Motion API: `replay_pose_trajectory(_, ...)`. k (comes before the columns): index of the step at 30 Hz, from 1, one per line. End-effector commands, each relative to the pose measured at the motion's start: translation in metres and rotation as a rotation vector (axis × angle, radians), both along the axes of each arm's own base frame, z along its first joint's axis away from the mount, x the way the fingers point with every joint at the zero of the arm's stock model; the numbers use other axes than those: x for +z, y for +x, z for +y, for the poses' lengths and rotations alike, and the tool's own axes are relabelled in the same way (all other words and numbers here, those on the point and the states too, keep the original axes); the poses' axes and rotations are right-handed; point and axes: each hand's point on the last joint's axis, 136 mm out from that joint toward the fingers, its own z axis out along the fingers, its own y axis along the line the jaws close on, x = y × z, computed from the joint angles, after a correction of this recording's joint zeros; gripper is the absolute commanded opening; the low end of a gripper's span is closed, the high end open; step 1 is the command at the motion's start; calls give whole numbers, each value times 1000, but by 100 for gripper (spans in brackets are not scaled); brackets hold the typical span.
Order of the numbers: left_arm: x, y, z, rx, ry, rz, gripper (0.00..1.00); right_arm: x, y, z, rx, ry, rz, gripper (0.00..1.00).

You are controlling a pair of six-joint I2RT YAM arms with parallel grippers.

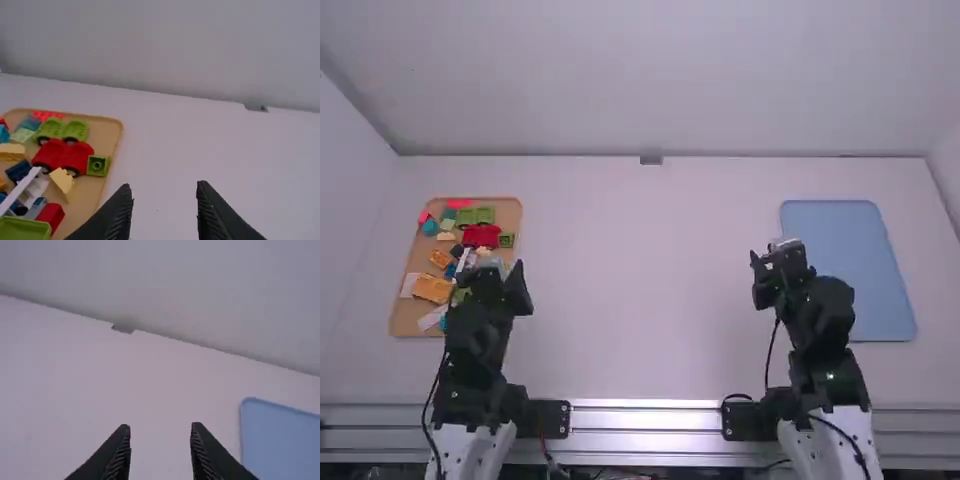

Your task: Assemble lego blocks to make yellow taxi

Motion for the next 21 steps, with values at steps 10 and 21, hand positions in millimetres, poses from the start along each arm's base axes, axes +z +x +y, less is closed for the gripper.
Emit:
replay_pose_trajectory(10,46,6,17,149,-137,32,56,50,41,70,458,-52,35,56)
replay_pose_trajectory(21,69,-7,42,371,-281,118,77,60,81,139,808,-97,36,76)
